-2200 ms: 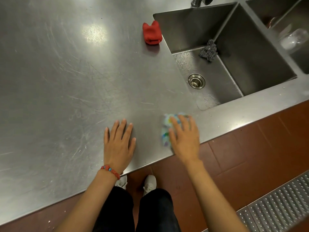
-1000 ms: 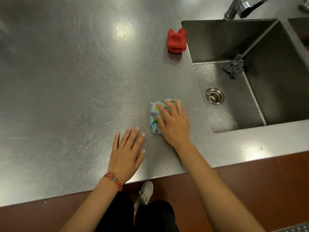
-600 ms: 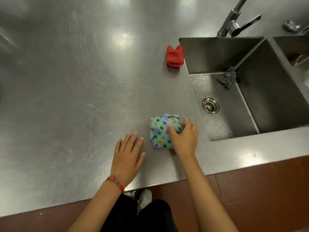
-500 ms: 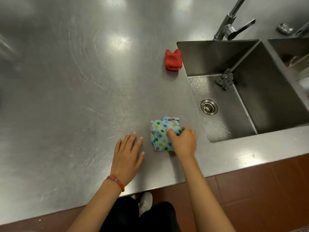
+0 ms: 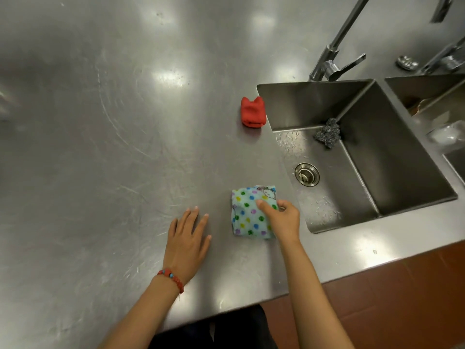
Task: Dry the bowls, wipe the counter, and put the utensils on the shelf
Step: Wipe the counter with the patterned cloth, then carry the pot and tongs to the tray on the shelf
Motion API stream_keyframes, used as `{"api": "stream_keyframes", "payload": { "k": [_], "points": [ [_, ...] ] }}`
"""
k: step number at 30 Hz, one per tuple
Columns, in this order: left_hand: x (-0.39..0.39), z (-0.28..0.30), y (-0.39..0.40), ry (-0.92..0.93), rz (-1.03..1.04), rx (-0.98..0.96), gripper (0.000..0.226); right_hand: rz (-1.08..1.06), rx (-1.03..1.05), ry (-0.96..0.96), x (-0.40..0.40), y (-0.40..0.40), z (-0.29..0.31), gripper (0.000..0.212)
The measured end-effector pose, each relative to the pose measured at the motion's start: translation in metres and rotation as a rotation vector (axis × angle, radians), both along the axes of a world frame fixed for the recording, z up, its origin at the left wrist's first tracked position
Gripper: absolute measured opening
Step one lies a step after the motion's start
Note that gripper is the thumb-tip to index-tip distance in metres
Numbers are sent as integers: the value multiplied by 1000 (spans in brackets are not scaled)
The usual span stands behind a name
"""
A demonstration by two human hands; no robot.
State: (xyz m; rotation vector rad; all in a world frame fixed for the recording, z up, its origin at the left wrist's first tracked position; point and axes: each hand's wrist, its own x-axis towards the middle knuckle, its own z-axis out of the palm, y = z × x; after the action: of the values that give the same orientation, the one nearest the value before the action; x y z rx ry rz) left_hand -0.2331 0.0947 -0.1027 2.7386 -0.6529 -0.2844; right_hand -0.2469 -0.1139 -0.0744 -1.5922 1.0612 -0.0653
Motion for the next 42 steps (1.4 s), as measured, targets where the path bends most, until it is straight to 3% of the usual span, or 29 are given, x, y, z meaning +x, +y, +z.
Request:
{"api": "stream_keyframes", "payload": {
  "k": [3, 6, 11, 15, 19, 22, 27, 31, 42],
  "points": [
    [-2, -5, -1, 5, 33, 36, 59, -73, 104, -62, 29, -22, -1, 30],
    [-3, -10, -4, -1, 74, 64, 54, -85, 164, -104, 60, -41, -1, 21],
    [-5, -4, -11, 29, 131, 107, 65, 44, 115, -30, 101, -67, -8, 25],
    [-8, -2, -18, 45, 187, 83, 63, 243, -165, 24, 112, -70, -13, 30],
    [-11, -1, -22, -10, 230, 46, 48, 400, -656, 190, 106, -58, -12, 52],
    [-13, 4, -24, -33, 248, 34, 47, 493, -925, 102, 91, -42, -9, 53],
    [-29, 17, 1, -7, 370, 1, 48, 872, -1051, -238, 46, 26, -6, 44],
    [-54, 21, 54, -7, 498, -20, 51, 1165, -889, -251, 9, 93, -8, 46],
    [-148, 42, 298, -99, 850, -21, 55, 1386, -873, -393, -42, 328, 2, 40]
  ]
}}
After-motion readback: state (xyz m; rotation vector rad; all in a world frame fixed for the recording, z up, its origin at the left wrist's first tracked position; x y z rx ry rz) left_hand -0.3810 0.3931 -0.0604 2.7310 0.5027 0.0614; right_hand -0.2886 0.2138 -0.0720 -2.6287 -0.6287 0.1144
